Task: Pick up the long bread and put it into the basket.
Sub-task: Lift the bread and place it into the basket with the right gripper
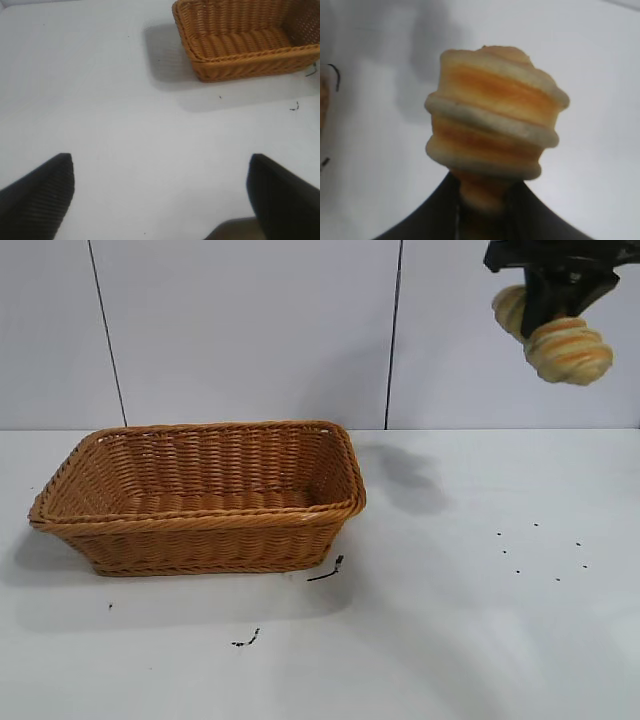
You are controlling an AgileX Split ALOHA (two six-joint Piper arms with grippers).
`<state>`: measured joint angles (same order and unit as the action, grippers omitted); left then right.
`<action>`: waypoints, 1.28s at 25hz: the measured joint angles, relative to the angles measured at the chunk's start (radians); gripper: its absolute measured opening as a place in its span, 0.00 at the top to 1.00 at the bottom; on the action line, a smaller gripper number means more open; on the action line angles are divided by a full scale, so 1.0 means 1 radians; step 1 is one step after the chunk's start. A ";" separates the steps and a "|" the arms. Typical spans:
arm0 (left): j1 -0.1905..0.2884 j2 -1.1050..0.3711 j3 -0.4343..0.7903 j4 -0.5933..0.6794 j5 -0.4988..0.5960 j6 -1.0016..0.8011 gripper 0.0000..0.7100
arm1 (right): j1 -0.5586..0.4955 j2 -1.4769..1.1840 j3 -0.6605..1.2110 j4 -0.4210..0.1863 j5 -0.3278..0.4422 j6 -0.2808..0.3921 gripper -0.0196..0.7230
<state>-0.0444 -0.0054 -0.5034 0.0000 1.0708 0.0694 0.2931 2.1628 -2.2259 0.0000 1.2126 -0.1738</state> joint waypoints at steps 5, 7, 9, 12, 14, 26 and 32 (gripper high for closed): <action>0.000 0.000 0.000 0.000 0.000 0.000 0.02 | 0.139 0.049 -0.071 0.000 -0.016 -0.208 0.82; 0.000 0.000 0.000 0.000 0.000 0.000 0.02 | 0.189 0.061 -0.071 0.009 -0.065 -0.311 0.82; 0.000 0.000 0.000 0.000 0.000 0.000 0.02 | 0.238 0.080 -0.071 0.026 -0.125 -0.426 0.82; 0.000 0.000 0.000 0.000 0.000 0.000 0.02 | 0.293 0.113 -0.071 0.061 -0.198 -0.567 0.82; 0.000 0.000 0.000 0.000 0.000 0.000 0.02 | 0.317 0.141 -0.071 0.082 -0.220 -0.643 0.82; 0.000 0.000 0.000 0.000 0.000 0.000 0.02 | 0.332 0.332 -0.071 0.174 -0.254 -0.733 0.82; 0.000 0.000 0.000 0.000 0.000 0.000 0.02 | 0.332 0.343 -0.071 0.208 -0.255 -0.735 0.73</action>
<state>-0.0444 -0.0054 -0.5034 0.0000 1.0708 0.0694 0.6247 2.5053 -2.2973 0.2079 0.9576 -0.9086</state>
